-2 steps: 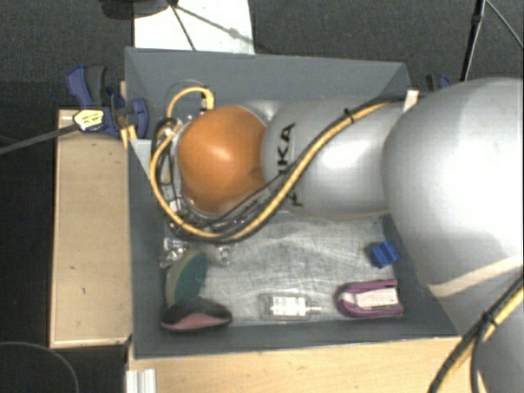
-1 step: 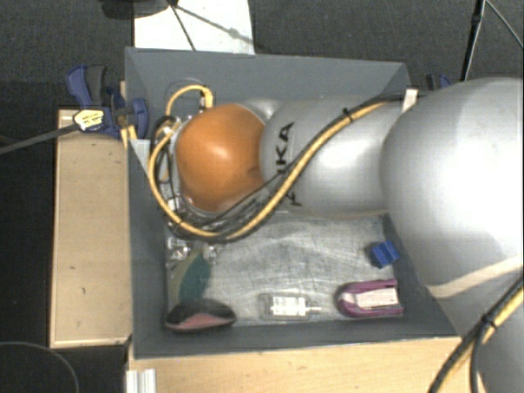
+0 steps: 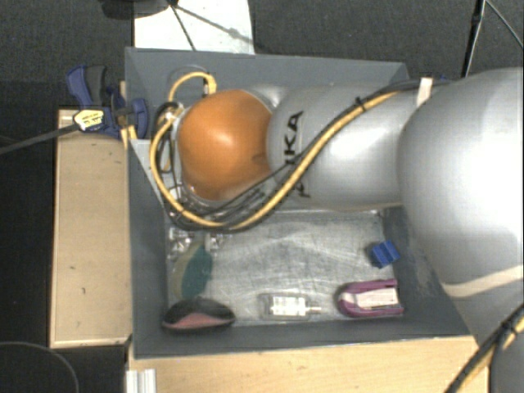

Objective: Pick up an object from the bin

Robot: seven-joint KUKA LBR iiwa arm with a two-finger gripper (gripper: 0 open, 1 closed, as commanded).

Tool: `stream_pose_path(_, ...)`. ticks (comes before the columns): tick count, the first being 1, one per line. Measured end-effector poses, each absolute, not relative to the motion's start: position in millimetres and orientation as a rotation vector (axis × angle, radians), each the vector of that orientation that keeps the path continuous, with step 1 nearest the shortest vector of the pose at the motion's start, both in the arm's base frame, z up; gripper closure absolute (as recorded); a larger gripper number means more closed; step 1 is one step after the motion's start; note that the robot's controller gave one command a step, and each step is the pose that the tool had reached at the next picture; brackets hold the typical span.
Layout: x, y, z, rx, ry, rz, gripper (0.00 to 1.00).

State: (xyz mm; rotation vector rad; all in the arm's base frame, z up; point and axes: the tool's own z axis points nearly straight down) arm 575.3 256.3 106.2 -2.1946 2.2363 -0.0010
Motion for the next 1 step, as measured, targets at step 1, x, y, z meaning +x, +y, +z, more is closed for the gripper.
stream_pose_path(1,576.7,257.4,148.1,-2.18,2.251,-0.002,1.0)
